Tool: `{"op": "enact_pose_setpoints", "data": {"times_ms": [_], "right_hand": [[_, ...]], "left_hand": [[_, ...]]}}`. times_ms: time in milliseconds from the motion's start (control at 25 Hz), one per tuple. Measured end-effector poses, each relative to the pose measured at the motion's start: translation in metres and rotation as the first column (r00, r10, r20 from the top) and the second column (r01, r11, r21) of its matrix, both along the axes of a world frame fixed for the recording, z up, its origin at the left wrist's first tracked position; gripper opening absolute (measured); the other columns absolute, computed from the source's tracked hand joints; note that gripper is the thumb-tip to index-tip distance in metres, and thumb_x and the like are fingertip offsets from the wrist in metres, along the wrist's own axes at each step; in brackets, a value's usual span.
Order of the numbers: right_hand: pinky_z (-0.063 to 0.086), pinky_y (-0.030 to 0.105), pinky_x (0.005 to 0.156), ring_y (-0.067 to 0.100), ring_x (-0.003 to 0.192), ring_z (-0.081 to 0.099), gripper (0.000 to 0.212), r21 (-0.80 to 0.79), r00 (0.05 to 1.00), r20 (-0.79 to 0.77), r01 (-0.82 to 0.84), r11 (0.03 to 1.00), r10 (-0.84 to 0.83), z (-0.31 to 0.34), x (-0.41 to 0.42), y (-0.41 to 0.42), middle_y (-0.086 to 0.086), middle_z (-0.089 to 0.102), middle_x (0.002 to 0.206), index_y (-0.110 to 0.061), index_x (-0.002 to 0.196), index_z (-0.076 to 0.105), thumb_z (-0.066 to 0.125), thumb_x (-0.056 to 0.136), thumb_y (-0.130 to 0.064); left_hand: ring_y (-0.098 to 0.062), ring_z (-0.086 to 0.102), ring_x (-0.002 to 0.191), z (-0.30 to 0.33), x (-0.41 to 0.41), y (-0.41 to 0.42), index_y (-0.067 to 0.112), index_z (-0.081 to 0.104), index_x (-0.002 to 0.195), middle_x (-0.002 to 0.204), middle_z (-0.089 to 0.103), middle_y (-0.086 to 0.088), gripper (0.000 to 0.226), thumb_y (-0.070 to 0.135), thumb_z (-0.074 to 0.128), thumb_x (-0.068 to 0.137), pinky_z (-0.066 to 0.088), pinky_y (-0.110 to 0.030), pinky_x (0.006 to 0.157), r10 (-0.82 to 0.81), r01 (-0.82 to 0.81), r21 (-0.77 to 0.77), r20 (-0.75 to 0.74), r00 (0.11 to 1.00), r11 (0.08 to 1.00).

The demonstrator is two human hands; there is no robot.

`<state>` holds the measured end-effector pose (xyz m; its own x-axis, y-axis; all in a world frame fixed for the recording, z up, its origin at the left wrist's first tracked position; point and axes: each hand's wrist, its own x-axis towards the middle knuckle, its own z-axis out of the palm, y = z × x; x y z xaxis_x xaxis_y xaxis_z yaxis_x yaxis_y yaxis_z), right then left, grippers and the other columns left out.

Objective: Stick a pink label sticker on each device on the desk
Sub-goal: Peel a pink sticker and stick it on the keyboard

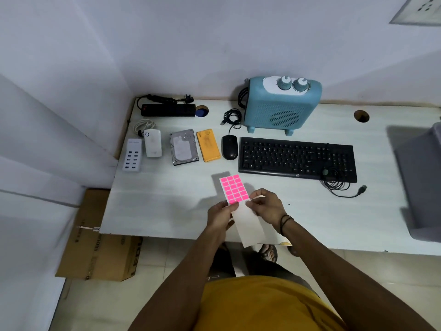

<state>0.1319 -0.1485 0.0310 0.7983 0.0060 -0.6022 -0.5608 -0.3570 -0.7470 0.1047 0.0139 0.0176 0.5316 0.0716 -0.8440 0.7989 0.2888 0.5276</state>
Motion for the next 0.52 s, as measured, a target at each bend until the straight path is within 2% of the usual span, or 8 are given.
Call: {"op": "enact_pose_setpoints", "data": {"times_ms": [120,200,320,520], "right_hand": [[0.048,0.013,0.068,0.007,0.073,0.067,0.016,-0.191,0.980,0.169,-0.068,0.979,0.101,0.016,0.005,-0.001,-0.005,0.071,0.087,-0.023,0.097,0.073,0.077,0.082,-0.022],[0.048,0.008,0.071,0.007,0.076,0.069,0.021,-0.244,0.958,0.246,-0.088,0.966,0.149,0.023,0.008,-0.003,-0.007,0.070,0.089,-0.024,0.102,0.075,0.078,0.081,-0.022],[0.047,0.007,0.073,0.008,0.077,0.069,0.026,-0.302,0.935,0.295,-0.106,0.947,0.198,0.029,0.011,-0.005,-0.007,0.071,0.092,-0.023,0.106,0.076,0.079,0.080,-0.023],[0.047,0.015,0.076,0.006,0.079,0.061,0.026,-0.412,0.904,0.339,-0.107,0.905,0.261,0.027,0.012,-0.009,-0.004,0.073,0.101,-0.023,0.105,0.078,0.080,0.079,-0.028]], "left_hand": [[-0.023,0.071,0.101,0.016,0.007,-0.008,0.011,0.074,0.108,0.107,0.078,-0.006,0.017,0.012,0.070,0.091,0.052,-0.034,0.082,0.035,-0.032,-0.077,0.038,0.999,0.996],[-0.023,0.069,0.102,0.020,0.012,-0.011,0.011,0.074,0.109,0.107,0.078,-0.006,0.018,0.011,0.066,0.093,0.051,-0.036,0.086,0.028,-0.022,-0.121,0.049,0.998,0.992],[-0.024,0.067,0.105,0.024,0.016,-0.015,0.011,0.073,0.109,0.106,0.077,-0.006,0.016,0.012,0.062,0.096,0.050,-0.039,0.089,0.012,-0.003,-0.143,0.066,0.998,0.990],[-0.023,0.069,0.103,0.028,0.021,-0.022,0.012,0.074,0.111,0.107,0.078,-0.005,0.019,0.012,0.061,0.098,0.052,-0.041,0.091,-0.062,0.077,-0.110,0.133,0.989,0.991]]}}
